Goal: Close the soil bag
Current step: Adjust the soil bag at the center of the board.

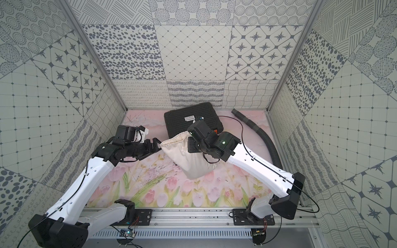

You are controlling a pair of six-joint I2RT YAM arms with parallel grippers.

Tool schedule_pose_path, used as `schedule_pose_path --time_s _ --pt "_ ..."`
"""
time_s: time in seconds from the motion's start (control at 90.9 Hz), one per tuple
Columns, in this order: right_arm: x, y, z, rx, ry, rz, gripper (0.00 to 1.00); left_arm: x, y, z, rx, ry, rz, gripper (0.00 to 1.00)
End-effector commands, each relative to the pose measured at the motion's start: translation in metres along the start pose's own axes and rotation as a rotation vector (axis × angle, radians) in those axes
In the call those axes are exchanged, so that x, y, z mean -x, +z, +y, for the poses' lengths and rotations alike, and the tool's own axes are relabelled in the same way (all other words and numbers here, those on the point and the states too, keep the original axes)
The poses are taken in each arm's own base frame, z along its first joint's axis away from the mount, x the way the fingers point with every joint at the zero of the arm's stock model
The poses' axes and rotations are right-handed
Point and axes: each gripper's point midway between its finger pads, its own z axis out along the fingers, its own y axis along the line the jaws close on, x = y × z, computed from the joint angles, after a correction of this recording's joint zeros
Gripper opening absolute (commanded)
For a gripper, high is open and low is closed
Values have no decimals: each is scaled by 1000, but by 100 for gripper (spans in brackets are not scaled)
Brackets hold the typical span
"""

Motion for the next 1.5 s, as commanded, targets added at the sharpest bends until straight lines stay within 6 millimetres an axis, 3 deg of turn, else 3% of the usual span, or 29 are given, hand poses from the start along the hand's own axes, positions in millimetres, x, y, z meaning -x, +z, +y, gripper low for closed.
schedule_pose_path --time_s 0.0,0.154,0.308,0.638,0.847,1.133,1.321,1.486 --pt "0 7 -8 6 56 -70 0 -6 0 6 25 16 25 97" --pt "-30 22 -29 -30 91 -32 0 -7 -3 3 20 25 28 97" --pt "-32 15 -36 -32 87 -52 0 -2 -11 -13 -37 41 22 97" --pt "-31 8 -37 -21 61 -61 0 0 -33 -80 -365 73 51 97" --pt "-33 12 -35 -16 43 -46 0 -20 -41 -114 -529 154 134 97" --pt "-32 9 -34 -12 33 -53 0 -44 -27 -122 -514 221 242 97" --pt "-33 9 -35 -12 36 -51 0 -58 -6 -114 -443 253 292 94" --pt "-34 7 -36 -12 39 -53 0 -57 5 -103 -372 258 288 91"
